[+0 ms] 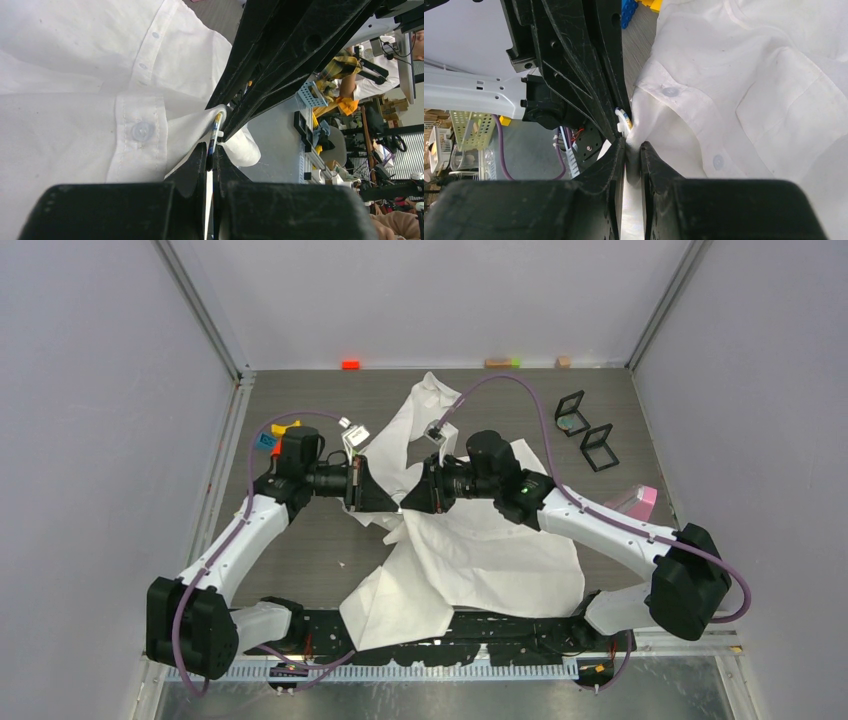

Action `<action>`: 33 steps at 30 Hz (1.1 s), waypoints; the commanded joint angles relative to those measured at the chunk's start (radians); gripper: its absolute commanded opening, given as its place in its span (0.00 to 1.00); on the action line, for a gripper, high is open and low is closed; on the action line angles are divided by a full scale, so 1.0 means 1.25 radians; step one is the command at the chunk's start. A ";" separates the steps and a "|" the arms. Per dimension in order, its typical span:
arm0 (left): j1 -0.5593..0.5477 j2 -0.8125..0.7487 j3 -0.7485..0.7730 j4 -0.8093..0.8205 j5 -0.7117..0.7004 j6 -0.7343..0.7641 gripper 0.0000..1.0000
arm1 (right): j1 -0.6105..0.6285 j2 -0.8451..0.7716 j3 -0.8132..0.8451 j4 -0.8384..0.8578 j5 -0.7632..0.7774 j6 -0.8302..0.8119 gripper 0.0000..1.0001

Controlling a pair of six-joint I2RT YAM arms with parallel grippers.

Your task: Pin the brooch onto the clothing

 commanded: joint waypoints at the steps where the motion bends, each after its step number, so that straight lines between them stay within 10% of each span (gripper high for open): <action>1: 0.009 -0.001 0.031 -0.062 0.023 0.009 0.00 | -0.024 -0.040 -0.003 0.053 0.055 -0.023 0.20; 23: 0.010 0.018 0.054 -0.153 -0.049 0.062 0.01 | -0.024 -0.077 -0.023 0.072 0.066 -0.019 0.52; 28: 0.020 0.023 0.087 -0.240 -0.200 0.110 0.53 | -0.024 -0.087 0.001 -0.044 0.221 -0.040 0.62; 33: 0.051 -0.034 0.089 -0.254 -0.434 0.107 0.79 | -0.034 -0.111 0.034 -0.184 0.477 -0.065 0.69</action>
